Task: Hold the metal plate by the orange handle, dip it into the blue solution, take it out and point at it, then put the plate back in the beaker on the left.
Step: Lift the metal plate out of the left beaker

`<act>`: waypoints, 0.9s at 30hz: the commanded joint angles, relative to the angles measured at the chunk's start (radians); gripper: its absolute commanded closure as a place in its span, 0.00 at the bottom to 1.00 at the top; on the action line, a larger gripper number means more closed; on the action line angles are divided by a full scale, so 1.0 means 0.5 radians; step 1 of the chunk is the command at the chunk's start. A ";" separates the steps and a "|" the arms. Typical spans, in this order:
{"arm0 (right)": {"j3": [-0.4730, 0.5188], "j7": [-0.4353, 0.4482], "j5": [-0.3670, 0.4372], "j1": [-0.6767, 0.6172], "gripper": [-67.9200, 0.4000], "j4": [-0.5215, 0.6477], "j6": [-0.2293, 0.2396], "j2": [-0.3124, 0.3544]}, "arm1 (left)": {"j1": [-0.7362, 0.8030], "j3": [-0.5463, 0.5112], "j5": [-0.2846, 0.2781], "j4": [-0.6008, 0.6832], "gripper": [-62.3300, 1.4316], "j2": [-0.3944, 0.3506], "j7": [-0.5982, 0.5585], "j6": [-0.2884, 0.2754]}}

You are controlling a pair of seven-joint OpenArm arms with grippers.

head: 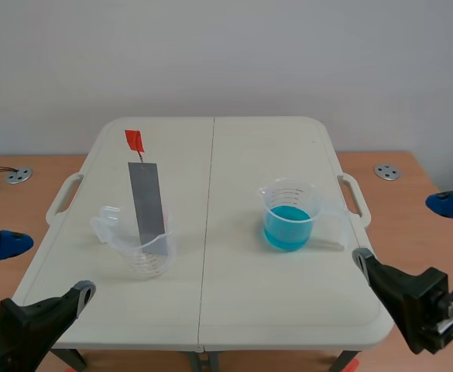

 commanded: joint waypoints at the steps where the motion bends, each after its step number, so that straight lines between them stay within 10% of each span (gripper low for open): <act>1: -0.005 0.021 0.015 0.077 0.02 0.024 -0.008 0.005 | 0.011 0.002 -0.021 0.045 0.00 0.004 -0.027 -0.009; 7: -0.130 -0.053 0.015 0.288 0.02 0.024 0.021 0.005 | 0.011 0.002 -0.026 0.045 0.00 0.004 -0.025 -0.008; 12: -0.305 -0.147 0.015 0.507 0.02 -0.002 0.036 0.005 | 0.011 0.002 -0.019 0.045 0.97 0.004 -0.021 -0.009; 20: -0.669 -0.167 0.017 0.975 0.02 -0.254 0.044 -0.002 | 0.124 0.000 0.031 0.045 0.92 -0.067 0.032 0.076; 27: -0.929 -0.248 0.016 1.366 0.02 -0.490 0.090 -0.108 | 0.534 -0.002 0.140 0.045 0.92 -0.317 0.066 0.407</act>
